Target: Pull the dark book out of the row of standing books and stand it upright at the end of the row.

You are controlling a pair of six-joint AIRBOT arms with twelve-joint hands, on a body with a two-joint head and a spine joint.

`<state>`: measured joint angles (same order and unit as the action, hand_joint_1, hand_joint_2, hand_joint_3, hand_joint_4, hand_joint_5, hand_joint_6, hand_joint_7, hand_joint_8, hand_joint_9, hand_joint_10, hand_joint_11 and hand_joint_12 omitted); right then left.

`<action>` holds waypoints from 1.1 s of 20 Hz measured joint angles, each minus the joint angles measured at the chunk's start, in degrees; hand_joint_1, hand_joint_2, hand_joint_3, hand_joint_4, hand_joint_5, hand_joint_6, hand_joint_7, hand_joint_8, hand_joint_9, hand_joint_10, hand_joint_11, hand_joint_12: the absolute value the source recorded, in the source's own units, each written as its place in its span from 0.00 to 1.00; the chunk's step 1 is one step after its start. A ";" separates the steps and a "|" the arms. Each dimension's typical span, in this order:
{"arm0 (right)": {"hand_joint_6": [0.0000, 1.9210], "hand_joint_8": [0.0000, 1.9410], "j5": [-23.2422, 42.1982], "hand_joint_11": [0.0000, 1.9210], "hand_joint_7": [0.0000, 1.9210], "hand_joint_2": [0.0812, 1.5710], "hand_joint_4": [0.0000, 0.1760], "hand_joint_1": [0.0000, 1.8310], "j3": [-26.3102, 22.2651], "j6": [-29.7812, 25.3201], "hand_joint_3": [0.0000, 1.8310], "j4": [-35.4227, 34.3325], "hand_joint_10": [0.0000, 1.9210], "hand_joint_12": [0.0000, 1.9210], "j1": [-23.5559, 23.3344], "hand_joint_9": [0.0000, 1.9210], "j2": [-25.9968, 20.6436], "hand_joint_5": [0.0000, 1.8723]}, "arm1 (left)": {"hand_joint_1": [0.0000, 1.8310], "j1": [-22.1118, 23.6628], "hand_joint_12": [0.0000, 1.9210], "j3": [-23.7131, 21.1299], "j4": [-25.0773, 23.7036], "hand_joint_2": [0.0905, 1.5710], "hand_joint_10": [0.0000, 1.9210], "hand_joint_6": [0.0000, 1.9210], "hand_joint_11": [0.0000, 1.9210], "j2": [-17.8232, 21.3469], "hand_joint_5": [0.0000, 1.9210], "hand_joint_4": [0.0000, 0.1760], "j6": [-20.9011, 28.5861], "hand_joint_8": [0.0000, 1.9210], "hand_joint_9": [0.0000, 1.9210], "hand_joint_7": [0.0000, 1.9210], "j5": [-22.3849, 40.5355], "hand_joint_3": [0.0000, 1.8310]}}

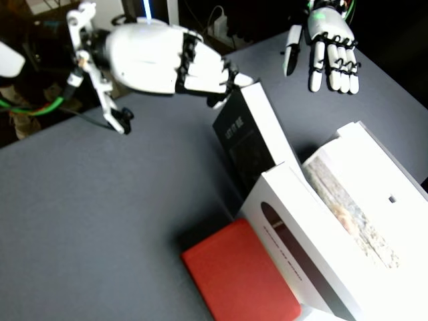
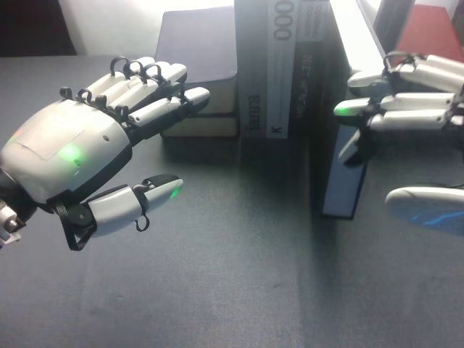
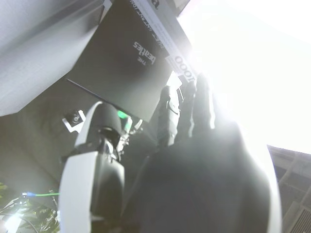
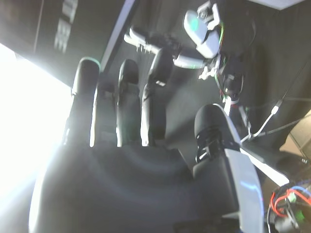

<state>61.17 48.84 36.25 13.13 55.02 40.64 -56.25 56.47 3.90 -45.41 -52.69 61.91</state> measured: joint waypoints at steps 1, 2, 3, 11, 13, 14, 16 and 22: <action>0.59 0.32 1.46 0.00 0.22 0.89 0.00 0.12 -0.04 -0.20 0.01 -0.22 0.69 1.00 0.42 0.04 -0.35 0.13 | 0.27 0.00 0.00 0.00 0.15 0.84 0.00 0.00 0.00 0.00 0.10 0.28 0.00 0.00 0.00 0.01 -0.15 0.00; 0.63 0.48 2.54 0.00 0.17 0.93 0.00 0.12 -0.07 -0.20 0.01 -0.55 0.70 0.99 0.42 0.06 -0.59 0.11 | 0.27 0.00 0.00 0.00 0.17 0.84 0.00 0.01 0.00 0.00 0.11 0.22 0.00 0.00 0.00 0.01 0.07 0.00; 0.63 0.48 3.41 0.00 0.17 0.93 0.00 0.12 -0.07 -0.17 0.01 -1.01 0.70 0.99 0.61 0.06 -0.68 0.11 | 0.27 0.00 0.00 0.00 0.20 0.84 0.00 0.01 0.00 0.00 0.11 0.22 0.00 0.00 0.00 0.01 0.20 0.00; 0.08 0.02 14.36 0.00 0.00 0.95 0.00 0.10 -0.04 6.36 0.00 -16.33 0.01 0.37 5.29 0.00 -0.81 0.00 | 0.30 -0.13 0.01 -0.17 0.66 0.83 0.00 0.00 0.01 0.00 0.09 0.21 0.00 0.00 0.00 0.01 2.25 0.00; 0.02 0.00 18.18 0.00 0.00 0.95 0.00 0.05 -0.04 6.91 0.00 -19.67 0.00 0.07 6.95 0.00 -0.81 0.00 | 0.33 -0.44 0.00 -0.63 1.18 0.82 0.00 0.00 0.00 0.31 0.07 0.09 0.02 0.00 0.00 0.00 3.76 0.00; 0.00 0.00 20.46 0.00 0.00 0.94 0.00 0.10 -0.04 7.10 0.00 -21.59 0.00 0.00 8.09 0.00 -0.87 0.00 | 0.29 -0.74 0.01 -0.76 1.31 0.84 0.00 0.00 0.01 0.63 0.01 0.00 0.00 0.00 0.00 0.00 4.70 0.00; 0.00 0.00 23.82 0.00 0.00 0.91 0.00 0.11 -0.07 7.17 0.00 -23.91 0.00 0.00 9.70 0.00 -1.03 0.00 | 0.27 -1.31 0.00 -0.79 2.32 0.84 0.00 0.00 0.00 0.70 0.00 0.31 0.02 0.00 0.00 0.00 7.02 0.00; 0.00 0.00 31.10 0.00 0.00 0.91 0.00 0.07 -0.85 7.30 0.00 -27.06 0.00 0.00 12.66 0.00 -1.64 0.00 | 0.21 -3.32 0.00 -0.83 4.11 0.83 0.00 0.00 0.00 1.07 0.00 0.40 2.14 0.00 0.00 0.00 13.35 0.00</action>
<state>92.27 47.99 43.55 -13.93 67.68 39.00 -59.57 55.64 8.01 -44.34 -50.54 75.26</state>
